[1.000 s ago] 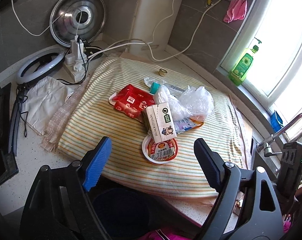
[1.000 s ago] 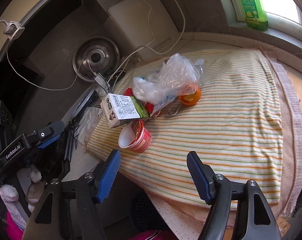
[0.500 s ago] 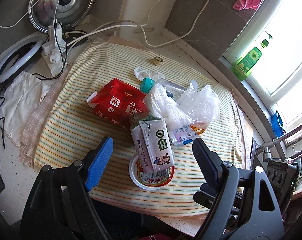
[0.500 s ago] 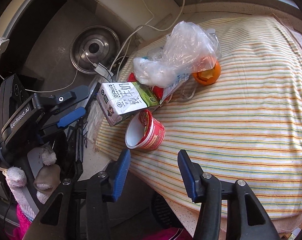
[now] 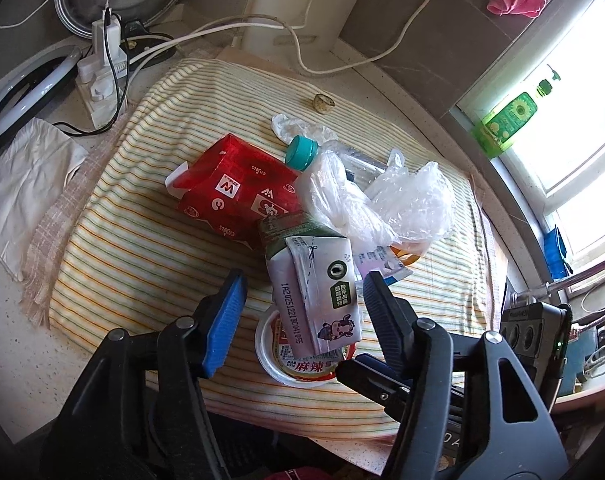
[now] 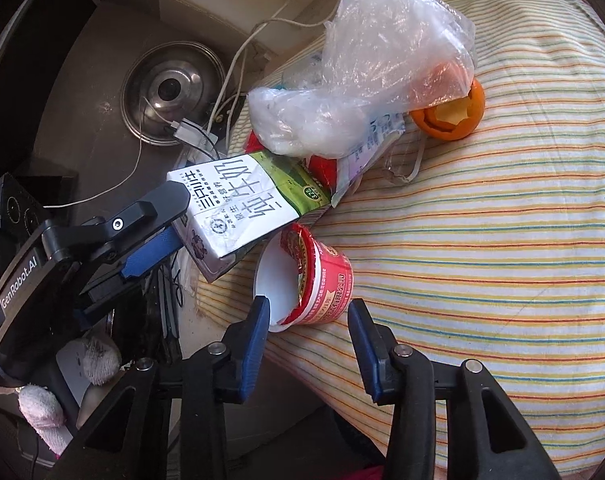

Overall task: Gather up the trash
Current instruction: 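Grasp the white milk carton with the left tool while the right tool grasps the red noodle cup, then carry the carton and cup down toward the blue basket with both tools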

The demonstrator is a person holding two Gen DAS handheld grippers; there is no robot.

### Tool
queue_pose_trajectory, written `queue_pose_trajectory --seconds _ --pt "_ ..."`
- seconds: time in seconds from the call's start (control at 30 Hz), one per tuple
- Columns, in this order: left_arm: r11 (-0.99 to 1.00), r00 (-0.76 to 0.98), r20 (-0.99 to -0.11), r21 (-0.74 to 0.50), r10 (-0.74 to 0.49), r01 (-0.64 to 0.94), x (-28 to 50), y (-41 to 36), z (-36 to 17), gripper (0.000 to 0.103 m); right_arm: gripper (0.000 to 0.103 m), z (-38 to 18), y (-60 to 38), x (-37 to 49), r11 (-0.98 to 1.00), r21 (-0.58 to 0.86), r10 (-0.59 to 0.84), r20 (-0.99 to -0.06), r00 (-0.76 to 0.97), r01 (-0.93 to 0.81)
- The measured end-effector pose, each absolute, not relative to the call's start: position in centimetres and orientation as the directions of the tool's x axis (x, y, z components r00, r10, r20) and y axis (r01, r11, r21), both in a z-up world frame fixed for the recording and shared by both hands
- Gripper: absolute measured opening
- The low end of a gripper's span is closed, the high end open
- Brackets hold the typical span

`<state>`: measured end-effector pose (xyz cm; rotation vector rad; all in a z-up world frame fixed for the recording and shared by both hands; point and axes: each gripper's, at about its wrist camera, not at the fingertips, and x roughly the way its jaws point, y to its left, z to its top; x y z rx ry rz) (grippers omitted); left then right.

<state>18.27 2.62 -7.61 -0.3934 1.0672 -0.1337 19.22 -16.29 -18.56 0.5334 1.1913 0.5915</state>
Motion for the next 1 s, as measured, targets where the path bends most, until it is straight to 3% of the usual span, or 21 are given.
queue_pose_trajectory --seconds 0.13,0.33,0.6,1.0 --pt "0.914 0.472 -0.828 -0.394 -0.304 -0.102 18.6 3.0 -8.2 0.047 0.042 -19.1 -15.8 20.0 0.738 0.664 0.671 -0.699 0.248 -0.122" --pt "0.913 0.482 -0.824 -0.394 -0.298 -0.108 18.6 3.2 -8.3 0.044 0.034 -19.3 -15.2 20.7 0.752 0.65 0.654 -0.718 0.237 -0.109" --pt "0.911 0.502 -0.816 -0.394 -0.286 -0.121 18.0 4.1 -7.9 0.042 0.007 -19.3 -15.1 20.9 0.75 0.656 0.656 -0.717 0.235 -0.091" --pt "0.908 0.559 -0.788 -0.396 -0.259 -0.138 15.8 6.3 -6.2 0.04 0.006 -18.3 -16.3 19.5 0.765 0.635 0.636 -0.715 0.29 -0.11"
